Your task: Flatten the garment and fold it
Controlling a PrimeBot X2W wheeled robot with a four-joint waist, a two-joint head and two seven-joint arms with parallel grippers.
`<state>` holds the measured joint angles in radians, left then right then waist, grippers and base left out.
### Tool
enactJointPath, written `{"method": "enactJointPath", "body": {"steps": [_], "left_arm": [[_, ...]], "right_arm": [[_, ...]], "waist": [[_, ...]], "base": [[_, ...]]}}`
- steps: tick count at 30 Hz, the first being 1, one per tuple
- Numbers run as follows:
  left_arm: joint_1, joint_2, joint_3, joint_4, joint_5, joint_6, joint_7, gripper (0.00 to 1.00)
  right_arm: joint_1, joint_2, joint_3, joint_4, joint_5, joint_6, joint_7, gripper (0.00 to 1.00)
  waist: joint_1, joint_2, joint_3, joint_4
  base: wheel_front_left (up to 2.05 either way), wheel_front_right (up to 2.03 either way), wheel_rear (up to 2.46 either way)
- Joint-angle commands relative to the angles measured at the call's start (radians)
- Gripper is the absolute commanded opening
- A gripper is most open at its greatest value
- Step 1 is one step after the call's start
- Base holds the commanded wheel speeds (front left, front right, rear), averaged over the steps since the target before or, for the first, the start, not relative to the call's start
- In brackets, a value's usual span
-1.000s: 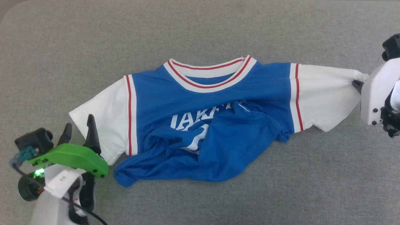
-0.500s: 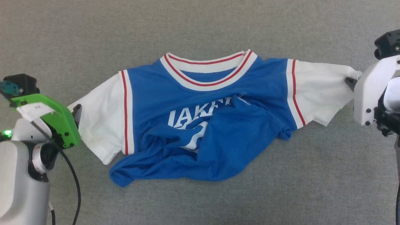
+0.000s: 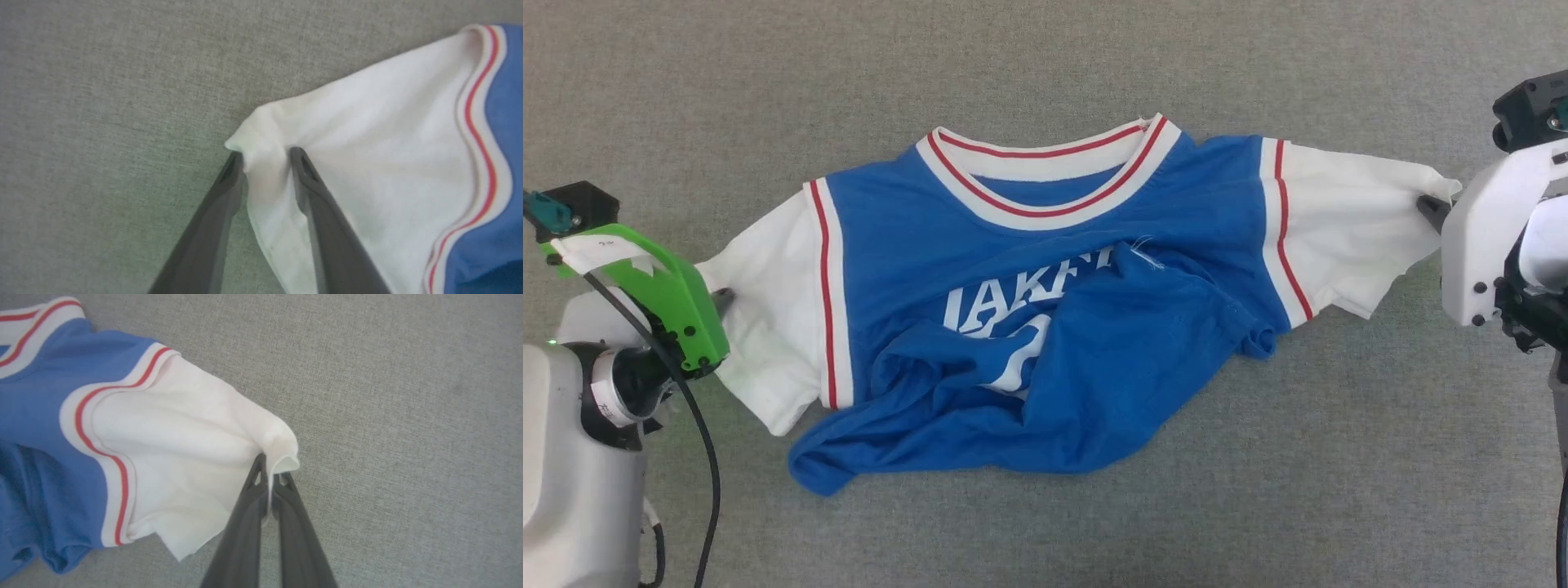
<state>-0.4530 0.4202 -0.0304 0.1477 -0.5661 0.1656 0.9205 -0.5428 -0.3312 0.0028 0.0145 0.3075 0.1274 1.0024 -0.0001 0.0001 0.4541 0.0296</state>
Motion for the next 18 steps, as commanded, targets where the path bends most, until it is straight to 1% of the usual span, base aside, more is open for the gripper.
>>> {"method": "enactJointPath", "body": {"steps": [1, 5, 11, 14, 18], "left_arm": [[0.032, -0.029, -0.020, 0.024, -0.020, 0.003, 0.017, 0.00], [0.029, -0.032, -0.007, -0.002, -0.035, -0.009, -0.011, 0.00], [0.000, -0.054, 0.033, -0.053, -0.058, -0.041, -0.138, 0.00], [-0.011, -0.068, 0.054, -0.075, -0.066, -0.050, -0.200, 0.00], [-0.017, -0.089, 0.087, -0.103, -0.080, -0.050, -0.275, 0.00]], "right_arm": [[-0.013, -0.002, -0.001, -0.004, 0.000, 0.003, -0.008, 0.00], [-0.015, 0.000, 0.002, 0.002, -0.002, 0.003, -0.016, 0.00], [-0.014, 0.006, 0.001, 0.024, -0.008, 0.003, -0.048, 0.00], [-0.013, 0.010, -0.002, 0.033, -0.008, 0.003, -0.067, 0.00], [-0.012, 0.022, -0.021, 0.040, -0.003, 0.003, -0.103, 0.00]], "waist": [[0.0001, -0.0001, 0.000, 0.002], [0.0001, -0.0001, -0.011, 0.009], [0.0001, -0.0001, -0.060, 0.020], [0.0001, -0.0001, -0.092, 0.021], [0.0001, -0.0001, -0.141, 0.019]], "base": [[0.00, 0.00, 0.00], [0.00, 0.00, 0.00], [0.00, 0.00, 0.00], [0.00, 0.00, 0.00], [0.00, 0.00, 0.00]]}}
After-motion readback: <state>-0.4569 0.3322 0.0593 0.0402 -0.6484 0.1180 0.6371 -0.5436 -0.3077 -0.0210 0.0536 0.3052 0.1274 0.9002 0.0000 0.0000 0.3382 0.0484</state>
